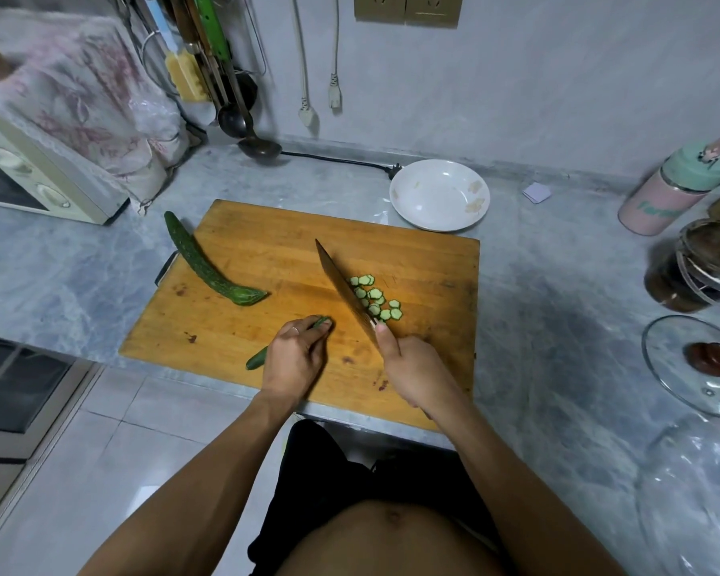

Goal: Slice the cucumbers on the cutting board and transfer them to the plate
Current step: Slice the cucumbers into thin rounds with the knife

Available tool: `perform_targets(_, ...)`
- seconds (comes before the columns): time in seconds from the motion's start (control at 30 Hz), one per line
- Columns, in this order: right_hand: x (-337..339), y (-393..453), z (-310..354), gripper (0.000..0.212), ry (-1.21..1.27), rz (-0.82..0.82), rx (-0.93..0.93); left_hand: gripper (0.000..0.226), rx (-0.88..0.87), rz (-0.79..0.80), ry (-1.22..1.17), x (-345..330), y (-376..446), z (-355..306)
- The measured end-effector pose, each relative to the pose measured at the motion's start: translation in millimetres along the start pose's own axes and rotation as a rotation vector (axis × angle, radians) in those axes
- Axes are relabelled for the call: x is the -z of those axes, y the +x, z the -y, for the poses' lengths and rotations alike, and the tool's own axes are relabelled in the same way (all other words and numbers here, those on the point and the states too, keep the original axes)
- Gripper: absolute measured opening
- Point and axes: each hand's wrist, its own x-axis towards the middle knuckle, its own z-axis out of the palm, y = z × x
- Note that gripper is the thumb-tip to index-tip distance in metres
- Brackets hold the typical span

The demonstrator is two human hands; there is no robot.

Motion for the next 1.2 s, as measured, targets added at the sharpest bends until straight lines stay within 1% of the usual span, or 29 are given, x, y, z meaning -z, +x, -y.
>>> perform_targets(0.13, 3.5, -0.5, 0.7, 0.074, -0.001, 0.020, 0.016, 0.030, 0.020, 0.020, 0.002, 3.1, 0.7, 2.2)
perform_targets(0.27, -3.1, -4.4, 3.2, 0.070, 0.007, 0.046, 0.051, 0.023, 0.044, -0.018, -0.037, 2.9, -0.5, 4.3)
perform_targets(0.4, -2.5, -10.9, 10.4, 0.071, -0.009, 0.047, 0.096, 0.021, 0.059, -0.010, -0.052, 1.0, 1.9, 5.2)
perform_targets(0.57, -1.1, -18.2, 14.9, 0.062, -0.005, 0.045, 0.121, 0.019, 0.063, -0.008, -0.056, 0.7, 2.6, 7.9)
perform_targets(0.8, -7.6, -16.7, 13.0, 0.069, -0.067, 0.070, 0.116, 0.020, 0.075, 0.009, -0.061, -2.7, 2.0, 12.5)
perform_targets(0.93, -11.5, -15.1, 14.6, 0.069, -0.075, 0.048, 0.127, 0.022, 0.079, 0.016, -0.054, -3.3, 1.6, 11.8)
perform_targets(1.1, -23.9, -8.6, 14.8, 0.073, -0.073, 0.037, 0.105, 0.022, 0.062, -0.012, -0.034, -2.9, 0.1, 5.5)
perform_targets(1.2, -31.7, -1.3, 18.6, 0.071, -0.097, 0.013, 0.114, 0.022, 0.056, -0.013, -0.021, -2.4, -0.7, 2.5)
